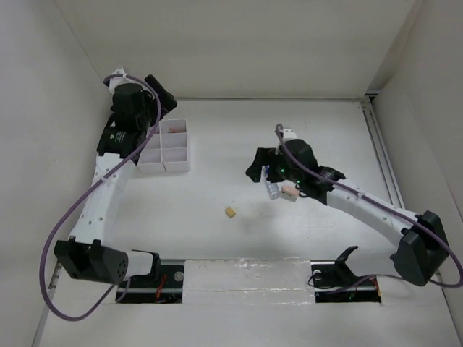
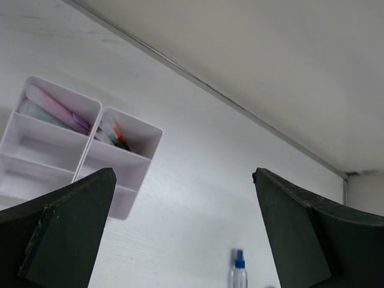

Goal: Sort the stationery into containers
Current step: Pick up the stationery from the center of the board.

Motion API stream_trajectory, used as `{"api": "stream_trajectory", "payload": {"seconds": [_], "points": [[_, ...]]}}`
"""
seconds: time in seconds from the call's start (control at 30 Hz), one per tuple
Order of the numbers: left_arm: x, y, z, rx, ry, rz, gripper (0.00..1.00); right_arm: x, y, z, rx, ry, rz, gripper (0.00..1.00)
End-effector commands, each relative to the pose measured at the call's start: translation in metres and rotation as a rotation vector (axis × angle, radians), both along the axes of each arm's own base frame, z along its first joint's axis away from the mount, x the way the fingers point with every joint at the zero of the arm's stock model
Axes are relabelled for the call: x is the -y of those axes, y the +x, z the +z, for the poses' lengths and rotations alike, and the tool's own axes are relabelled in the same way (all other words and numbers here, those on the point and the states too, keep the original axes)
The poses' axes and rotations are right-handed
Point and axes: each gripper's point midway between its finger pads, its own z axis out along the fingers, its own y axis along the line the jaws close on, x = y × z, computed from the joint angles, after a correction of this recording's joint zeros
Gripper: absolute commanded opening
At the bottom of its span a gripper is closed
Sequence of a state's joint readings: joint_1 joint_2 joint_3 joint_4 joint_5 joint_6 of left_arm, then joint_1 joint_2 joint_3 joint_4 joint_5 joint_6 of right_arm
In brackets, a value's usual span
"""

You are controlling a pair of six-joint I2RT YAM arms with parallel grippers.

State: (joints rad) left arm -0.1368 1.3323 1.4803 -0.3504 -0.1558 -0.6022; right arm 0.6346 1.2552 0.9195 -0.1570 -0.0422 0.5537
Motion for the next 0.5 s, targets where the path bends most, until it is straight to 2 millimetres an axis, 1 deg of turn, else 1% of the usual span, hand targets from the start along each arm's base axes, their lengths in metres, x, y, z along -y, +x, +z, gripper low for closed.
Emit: {"api": "stream_trajectory", "payload": {"seconds": [0.0,0.03,0.07,0.1,0.13,0.17,0.2,0.23,0.27,0.3,0.33,0.37,0.4,0.43,0.47], "points": [[0.000,-0.039,-0.007,-0.031,0.029,-0.032,0.99,-0.014,-0.014,-0.016,0.052,-0.238,0.054,0.99],[-0.001,-0.047,-0.029,-0.072,0.035,-0.032,0.99,-0.021,-0.021,-0.031,0.029,-0.276,0.078,0.97],[-0.002,-0.056,-0.034,-0.077,0.036,-0.032,0.99,-0.029,-0.028,-0.037,0.014,-0.280,0.087,0.95],[-0.002,-0.071,-0.029,-0.049,0.027,-0.045,0.99,-0.040,-0.041,-0.047,0.012,-0.300,0.114,0.91],[0.000,-0.078,-0.042,-0.062,0.035,-0.069,0.99,-0.045,-0.050,-0.061,-0.009,-0.315,0.136,0.89],[0.002,-0.083,-0.042,-0.051,0.046,-0.094,0.99,-0.051,-0.056,-0.075,-0.028,-0.330,0.153,0.88],[0.004,-0.088,-0.042,-0.044,0.054,-0.114,0.99,-0.057,-0.060,-0.082,-0.025,-0.329,0.169,0.85],[0.005,-0.096,-0.038,-0.035,0.059,-0.137,0.99,-0.065,-0.069,-0.089,-0.031,-0.333,0.204,0.80],[0.006,-0.097,-0.044,-0.049,0.073,-0.152,0.99,-0.067,-0.075,-0.105,-0.056,-0.356,0.218,0.80],[0.004,-0.102,-0.055,-0.074,0.107,-0.166,0.99,-0.070,-0.081,-0.111,-0.055,-0.379,0.230,0.79],[0.003,-0.105,-0.051,-0.061,0.118,-0.170,0.99,-0.070,-0.083,-0.118,-0.057,-0.400,0.228,0.79],[0.003,-0.106,-0.070,-0.101,0.131,-0.176,0.99,-0.068,-0.081,-0.125,-0.062,-0.421,0.219,0.79],[0.003,-0.108,-0.073,-0.094,0.130,-0.175,0.99,-0.071,-0.083,-0.132,-0.065,-0.445,0.223,0.77],[0.004,-0.110,-0.079,-0.089,0.127,-0.184,0.99,-0.069,-0.081,-0.137,-0.067,-0.462,0.213,0.75],[0.008,-0.111,-0.089,-0.102,0.118,-0.208,0.99,-0.073,-0.084,-0.139,-0.067,-0.466,0.224,0.75]]}}
